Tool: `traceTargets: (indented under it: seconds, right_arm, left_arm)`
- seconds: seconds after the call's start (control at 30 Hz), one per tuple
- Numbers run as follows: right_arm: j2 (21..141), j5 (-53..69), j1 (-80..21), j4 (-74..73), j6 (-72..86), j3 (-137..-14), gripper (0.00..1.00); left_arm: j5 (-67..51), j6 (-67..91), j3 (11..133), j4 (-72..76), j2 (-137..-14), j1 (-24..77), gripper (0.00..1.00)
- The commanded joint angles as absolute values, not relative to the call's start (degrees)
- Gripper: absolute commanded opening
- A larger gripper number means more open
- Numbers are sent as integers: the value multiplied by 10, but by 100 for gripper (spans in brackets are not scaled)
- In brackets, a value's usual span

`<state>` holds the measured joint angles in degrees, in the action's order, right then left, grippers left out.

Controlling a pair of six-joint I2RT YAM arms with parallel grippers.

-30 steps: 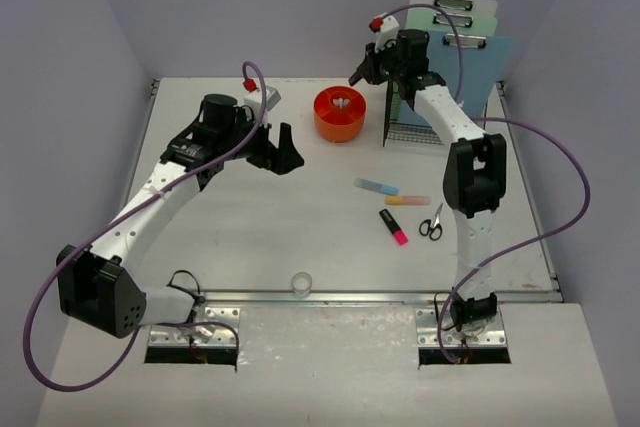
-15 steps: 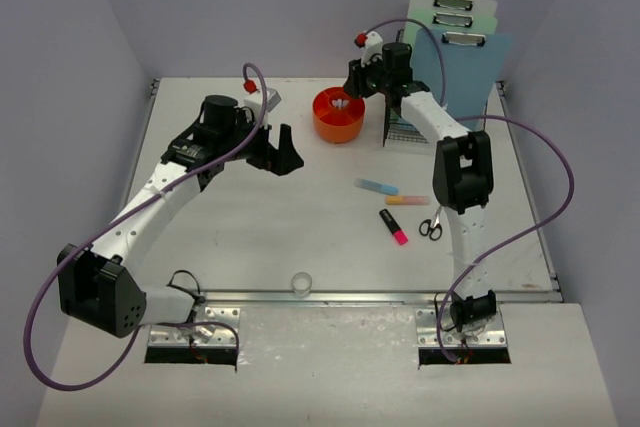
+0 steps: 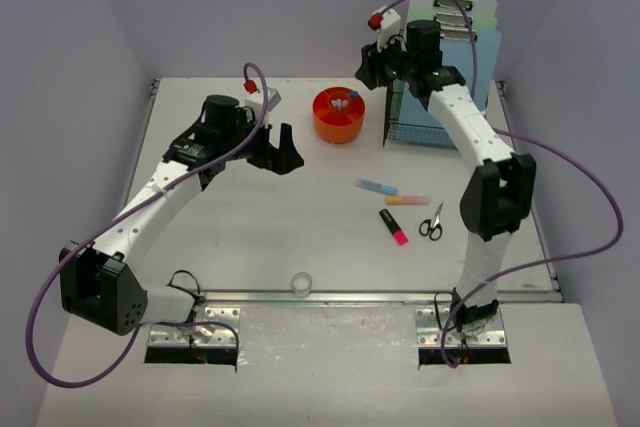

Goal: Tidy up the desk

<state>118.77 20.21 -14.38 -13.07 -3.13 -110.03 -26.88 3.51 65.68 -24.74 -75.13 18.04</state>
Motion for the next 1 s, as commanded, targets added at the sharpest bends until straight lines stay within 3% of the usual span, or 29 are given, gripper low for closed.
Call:
traceTargets:
  seconds: [0.0,0.2,0.4,0.63,0.97]
  right_arm:
    - [1014,229,-142,-223,-106,-987,45]
    - [899,211,-142,-326,-111,-791,39]
    - [784,164,-165,-322,-78,-558,51]
    - [768,107,-201,-331,-29,-453,51]
    - [842,72,-205,-247,13,-442,53]
  left_arm:
    - [-259,41,664,-209,-744,181,100]
    - [-238,38,656,-196,-741,181,100]
    - [-213,40,647,-184,-728,182,100]
    - [-200,42,643,-187,-728,182,100]
    - [-196,39,633,-191,-719,182,100]
